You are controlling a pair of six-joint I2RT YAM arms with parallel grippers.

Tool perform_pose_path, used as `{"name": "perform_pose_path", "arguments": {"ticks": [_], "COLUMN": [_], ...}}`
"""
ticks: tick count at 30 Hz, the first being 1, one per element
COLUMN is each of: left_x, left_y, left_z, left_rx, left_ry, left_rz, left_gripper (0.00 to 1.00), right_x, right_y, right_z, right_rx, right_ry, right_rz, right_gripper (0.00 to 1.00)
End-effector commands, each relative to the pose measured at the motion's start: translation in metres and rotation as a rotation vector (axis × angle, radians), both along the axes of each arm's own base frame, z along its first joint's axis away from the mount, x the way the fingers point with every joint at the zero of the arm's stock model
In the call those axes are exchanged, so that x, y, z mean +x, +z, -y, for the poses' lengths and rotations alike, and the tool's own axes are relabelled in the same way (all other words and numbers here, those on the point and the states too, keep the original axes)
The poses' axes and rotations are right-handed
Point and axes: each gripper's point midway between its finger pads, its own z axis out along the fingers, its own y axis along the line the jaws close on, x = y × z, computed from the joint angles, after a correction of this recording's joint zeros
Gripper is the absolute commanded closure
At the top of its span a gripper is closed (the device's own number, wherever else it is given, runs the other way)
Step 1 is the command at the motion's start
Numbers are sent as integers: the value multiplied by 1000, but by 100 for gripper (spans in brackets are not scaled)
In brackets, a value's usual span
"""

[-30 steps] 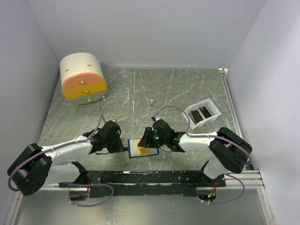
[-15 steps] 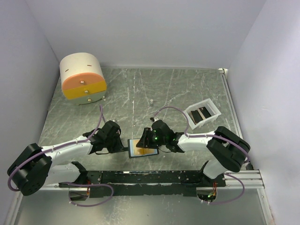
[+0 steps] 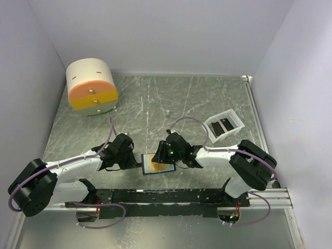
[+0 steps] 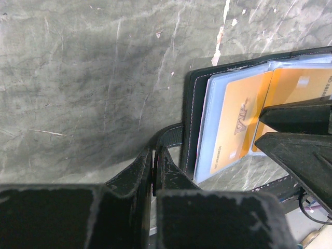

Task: Put the credit cards into the card holder
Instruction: Insert the credit card into the card holder.

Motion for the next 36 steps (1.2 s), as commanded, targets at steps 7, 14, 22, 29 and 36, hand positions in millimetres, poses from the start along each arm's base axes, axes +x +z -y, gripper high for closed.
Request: {"name": "perform_pose_path", "arguments": {"ticks": [7,14,22,29,36], "left_x": [-12,-12,-11,-11,-7], "left_y": [-13,-14,-13,-12,-5], "left_z": [-13,-13,-14,-14,-13], "left_rx": [46,48,60,52,56], "left_ry": [-3,-7,-2,-2,4], "left_rz": [-33,-38,-33,-28,-16], "left_gripper": [93,93,93,93,87], "right_x": [-2,-4,-1,9,9], "right_y": [3,4,19,38,27], "right_z": [-15,-21,-19,13,35], "right_rx": [22,58,28,-66,-121], "right_ry": [23,34,74,2,-55], "right_rz": [8,6,65,150,132], "right_gripper": [60,60,59,51,46]}}
